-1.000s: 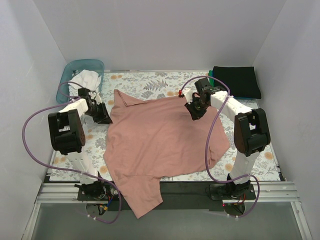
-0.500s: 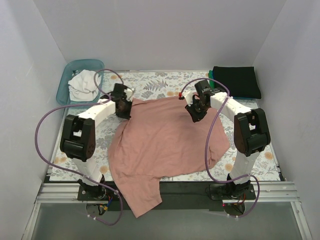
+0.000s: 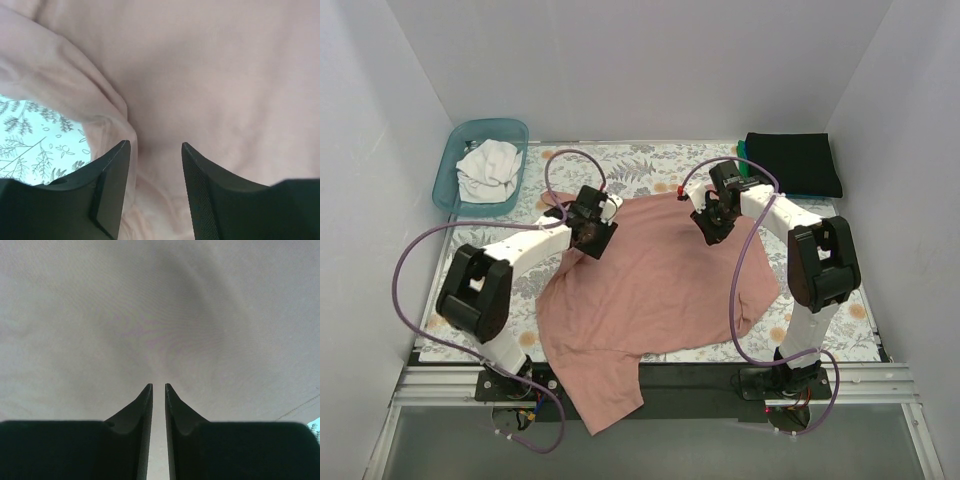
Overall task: Fold and stack the t-shirts
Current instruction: Flatten the tshirt out
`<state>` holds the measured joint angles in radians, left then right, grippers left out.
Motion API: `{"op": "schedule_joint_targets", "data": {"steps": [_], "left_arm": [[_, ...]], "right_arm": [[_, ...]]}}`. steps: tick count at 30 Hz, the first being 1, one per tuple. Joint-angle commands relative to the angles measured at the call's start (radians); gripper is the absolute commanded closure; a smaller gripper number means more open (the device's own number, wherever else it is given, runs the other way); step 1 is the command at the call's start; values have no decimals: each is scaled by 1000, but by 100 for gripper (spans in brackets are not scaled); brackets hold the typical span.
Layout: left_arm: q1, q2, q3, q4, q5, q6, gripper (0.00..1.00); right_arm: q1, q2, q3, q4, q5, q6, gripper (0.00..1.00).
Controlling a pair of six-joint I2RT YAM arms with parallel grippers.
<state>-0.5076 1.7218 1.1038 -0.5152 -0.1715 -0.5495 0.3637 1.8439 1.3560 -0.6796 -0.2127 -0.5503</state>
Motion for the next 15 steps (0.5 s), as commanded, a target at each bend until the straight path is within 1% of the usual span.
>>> {"op": "schedule_joint_targets", "data": {"steps": [1,2,3,4,6,7,9,10,12,15], "left_arm": [[73,-195,25,-9,169,-26,55],[110,-221,53,-40,243,-49,56],[148,-226,65,-52,285,-64,57],[231,-228,77,-60,349,-90,61],[294,-212,80,-60,377,-101,66],[341,-197,82,-63,382,-108,72],[375,-147,77,-72,418,-119,77],[397,-133,77,-78,438,-122,77],[403,-110,70,-85,498,-124,74],[403,-96,61,-94,568,-115,65]], "right_arm": [[-2,17,-15,3,-11,-5,79],[-2,23,-17,5,-10,-5,79],[-3,25,-18,6,-11,-2,80],[-3,25,-23,6,-11,-3,80],[-2,31,-24,5,-11,-2,81],[-2,35,-23,5,-8,-2,82],[-3,44,-26,6,2,-2,83],[-3,46,-26,6,7,-2,83],[-5,43,-31,6,16,-5,83],[-5,41,-40,5,29,-13,83]]}}
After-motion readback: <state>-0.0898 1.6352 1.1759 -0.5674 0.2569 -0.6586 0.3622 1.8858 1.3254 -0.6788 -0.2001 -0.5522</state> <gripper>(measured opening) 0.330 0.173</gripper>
